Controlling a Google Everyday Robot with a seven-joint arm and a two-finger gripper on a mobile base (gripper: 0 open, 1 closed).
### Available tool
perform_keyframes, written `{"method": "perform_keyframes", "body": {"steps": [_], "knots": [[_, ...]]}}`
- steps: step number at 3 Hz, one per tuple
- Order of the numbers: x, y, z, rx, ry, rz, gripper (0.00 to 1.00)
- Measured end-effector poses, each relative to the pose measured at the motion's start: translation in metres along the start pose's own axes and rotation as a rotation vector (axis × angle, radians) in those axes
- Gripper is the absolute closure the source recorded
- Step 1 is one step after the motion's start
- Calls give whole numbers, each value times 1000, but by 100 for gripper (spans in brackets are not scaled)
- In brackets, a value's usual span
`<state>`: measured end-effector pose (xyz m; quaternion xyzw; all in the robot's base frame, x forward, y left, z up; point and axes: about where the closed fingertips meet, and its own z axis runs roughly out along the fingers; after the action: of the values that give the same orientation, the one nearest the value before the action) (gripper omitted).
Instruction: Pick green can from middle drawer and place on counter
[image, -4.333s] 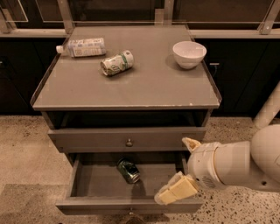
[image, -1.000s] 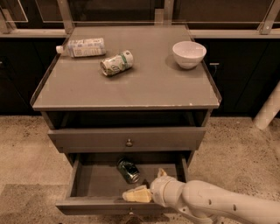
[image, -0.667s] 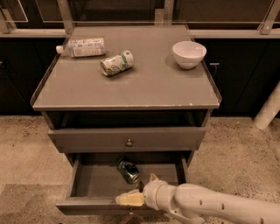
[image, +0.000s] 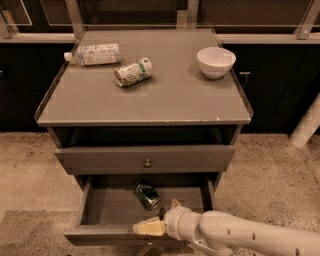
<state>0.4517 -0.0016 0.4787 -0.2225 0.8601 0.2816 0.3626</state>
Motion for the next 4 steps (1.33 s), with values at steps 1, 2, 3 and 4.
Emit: {"method": "perform_keyframes", "body": {"steps": [1, 2, 3, 4], "knots": [[-18, -12, 15, 13, -46, -55, 0], [-39, -19, 30, 9, -93, -117, 0], [-47, -25, 53, -37, -95, -128, 0], [-51, -25, 55, -43, -98, -128, 0]]}}
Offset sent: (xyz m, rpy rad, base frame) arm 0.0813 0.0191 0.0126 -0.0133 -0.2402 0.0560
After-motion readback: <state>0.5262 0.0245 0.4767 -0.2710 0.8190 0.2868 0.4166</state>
